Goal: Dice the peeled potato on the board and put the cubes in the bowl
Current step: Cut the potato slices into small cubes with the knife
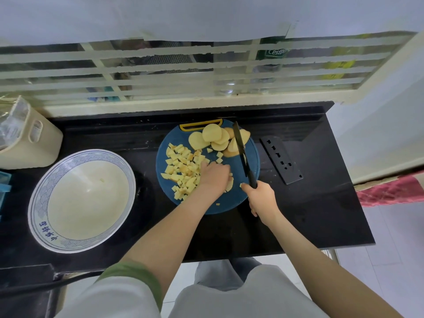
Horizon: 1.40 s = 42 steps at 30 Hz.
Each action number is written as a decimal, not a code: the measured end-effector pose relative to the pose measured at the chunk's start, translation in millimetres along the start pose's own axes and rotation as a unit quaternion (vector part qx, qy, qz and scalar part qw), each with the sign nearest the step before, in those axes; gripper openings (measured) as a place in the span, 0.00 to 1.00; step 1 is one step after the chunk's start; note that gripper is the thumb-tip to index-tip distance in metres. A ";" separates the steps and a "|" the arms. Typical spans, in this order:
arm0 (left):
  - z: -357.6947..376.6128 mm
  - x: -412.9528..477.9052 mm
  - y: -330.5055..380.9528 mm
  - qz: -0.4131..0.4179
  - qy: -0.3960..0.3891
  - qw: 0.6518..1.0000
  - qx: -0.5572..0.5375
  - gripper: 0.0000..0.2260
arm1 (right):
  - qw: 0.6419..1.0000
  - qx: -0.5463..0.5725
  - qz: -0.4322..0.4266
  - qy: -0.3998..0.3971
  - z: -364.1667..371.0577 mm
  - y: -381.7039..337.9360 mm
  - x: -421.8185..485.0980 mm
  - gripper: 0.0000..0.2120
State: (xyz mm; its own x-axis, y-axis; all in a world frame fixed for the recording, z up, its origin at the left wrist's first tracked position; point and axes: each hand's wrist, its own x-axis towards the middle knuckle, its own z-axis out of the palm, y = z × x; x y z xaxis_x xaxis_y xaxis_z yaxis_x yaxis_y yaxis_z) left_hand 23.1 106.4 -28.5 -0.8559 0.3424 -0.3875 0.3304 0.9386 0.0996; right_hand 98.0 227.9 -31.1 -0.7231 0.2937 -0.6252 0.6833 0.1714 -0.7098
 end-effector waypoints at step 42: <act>4.7 5.1 6.8 0.019 -0.038 0.999 0.025 0.10 | 0.999 -0.009 0.012 0.052 -8.1 7.2 -8.4 0.12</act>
State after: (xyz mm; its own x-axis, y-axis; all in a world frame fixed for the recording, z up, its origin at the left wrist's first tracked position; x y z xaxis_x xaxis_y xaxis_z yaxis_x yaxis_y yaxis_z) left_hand 22.9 114.3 -34.1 -0.8101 0.3720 -0.4531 0.3835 0.9209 0.0704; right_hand 109.9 234.3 -28.4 -0.6924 0.3946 -0.6041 0.7027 0.1790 -0.6886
